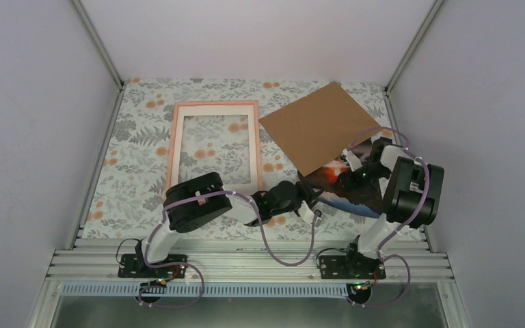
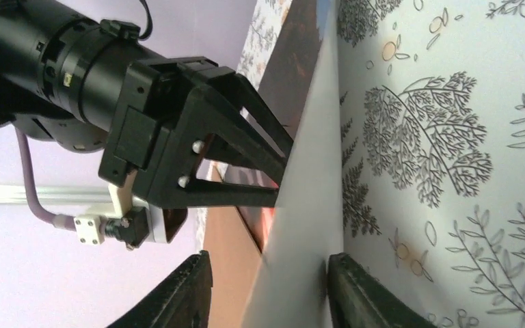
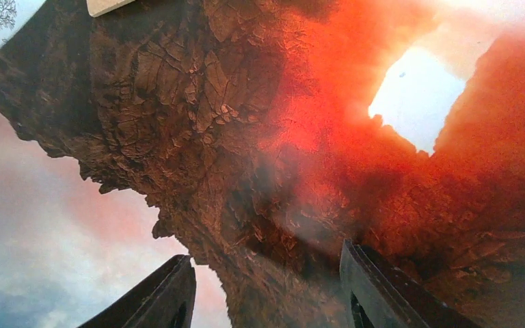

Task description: Put the photo into the frame

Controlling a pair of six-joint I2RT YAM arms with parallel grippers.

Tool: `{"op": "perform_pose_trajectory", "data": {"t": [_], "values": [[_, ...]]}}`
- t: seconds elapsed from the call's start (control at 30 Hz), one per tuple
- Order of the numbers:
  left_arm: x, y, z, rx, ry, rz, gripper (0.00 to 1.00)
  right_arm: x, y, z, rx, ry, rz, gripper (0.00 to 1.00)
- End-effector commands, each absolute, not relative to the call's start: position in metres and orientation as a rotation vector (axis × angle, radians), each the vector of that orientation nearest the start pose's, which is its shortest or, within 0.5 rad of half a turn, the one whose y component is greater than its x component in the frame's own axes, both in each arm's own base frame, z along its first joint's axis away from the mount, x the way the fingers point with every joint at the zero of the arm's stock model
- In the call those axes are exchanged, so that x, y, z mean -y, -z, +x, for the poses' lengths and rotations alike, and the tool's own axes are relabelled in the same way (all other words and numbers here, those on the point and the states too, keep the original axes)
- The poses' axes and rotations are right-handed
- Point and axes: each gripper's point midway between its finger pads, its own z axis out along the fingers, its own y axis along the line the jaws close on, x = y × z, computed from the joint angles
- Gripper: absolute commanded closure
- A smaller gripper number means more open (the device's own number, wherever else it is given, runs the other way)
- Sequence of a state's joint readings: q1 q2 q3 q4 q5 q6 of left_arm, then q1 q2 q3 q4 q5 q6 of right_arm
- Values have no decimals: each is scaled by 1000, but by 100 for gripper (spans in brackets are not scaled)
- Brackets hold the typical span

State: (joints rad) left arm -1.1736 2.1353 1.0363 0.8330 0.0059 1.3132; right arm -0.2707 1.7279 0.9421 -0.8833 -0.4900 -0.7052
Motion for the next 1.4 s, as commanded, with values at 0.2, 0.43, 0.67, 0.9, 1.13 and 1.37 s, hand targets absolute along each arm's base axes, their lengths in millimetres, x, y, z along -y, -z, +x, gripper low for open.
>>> {"op": "perform_pose_trajectory", "data": {"t": [0.2,0.43,0.67,0.9,1.13,1.37], "values": [[518,-98,217,-621,-46,1750,98,-3,-87,303,-2696,-774,-547,28],[520,-181,236,-858,201,1681,98,31,-258,367,-2305,-635,-498,10],[502,-265,204,-851,482,1725,98,57,-389,380,-2019,-468,-409,0],[468,-335,212,-995,611,1705,98,57,-475,367,-1804,-315,-362,0],[408,-386,242,-1161,599,1654,98,42,-512,349,-1645,-296,-389,0],[345,-412,256,-1316,549,1542,98,1,-484,329,-1595,-654,-565,0]]}}
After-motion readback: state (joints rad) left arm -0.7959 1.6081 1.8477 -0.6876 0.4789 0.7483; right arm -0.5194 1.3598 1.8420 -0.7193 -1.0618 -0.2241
